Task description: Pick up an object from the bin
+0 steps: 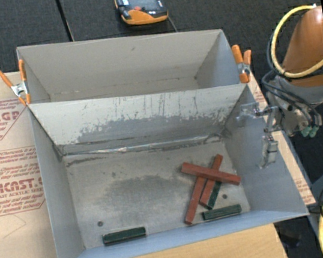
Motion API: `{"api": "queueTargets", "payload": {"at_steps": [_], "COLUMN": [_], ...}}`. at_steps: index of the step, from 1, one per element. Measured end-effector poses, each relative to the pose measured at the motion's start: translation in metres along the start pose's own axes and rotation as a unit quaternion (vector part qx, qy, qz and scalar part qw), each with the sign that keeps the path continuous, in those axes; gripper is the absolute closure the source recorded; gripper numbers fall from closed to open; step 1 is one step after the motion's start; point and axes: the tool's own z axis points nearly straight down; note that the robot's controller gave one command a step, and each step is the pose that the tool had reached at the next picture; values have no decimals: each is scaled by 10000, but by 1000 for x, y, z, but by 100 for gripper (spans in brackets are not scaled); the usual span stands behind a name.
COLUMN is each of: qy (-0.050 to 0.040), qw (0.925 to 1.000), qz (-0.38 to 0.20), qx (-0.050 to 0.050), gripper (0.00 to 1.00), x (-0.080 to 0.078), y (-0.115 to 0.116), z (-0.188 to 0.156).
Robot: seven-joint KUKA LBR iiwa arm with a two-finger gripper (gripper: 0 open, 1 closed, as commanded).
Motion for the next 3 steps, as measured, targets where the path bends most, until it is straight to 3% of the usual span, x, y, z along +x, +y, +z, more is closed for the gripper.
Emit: {"api": "queueTargets", "payload": {"at_steps": [1, 2, 3], "qy": [0, -36, 5], "qw": [10000, 9900, 9744], "qz": [1, -1410, -2250], "qx": [0, 14, -19], "gripper": [0, 0, 0], "x": [0, -29, -39], "y": [0, 50, 65], "z": [0, 46, 77]}}
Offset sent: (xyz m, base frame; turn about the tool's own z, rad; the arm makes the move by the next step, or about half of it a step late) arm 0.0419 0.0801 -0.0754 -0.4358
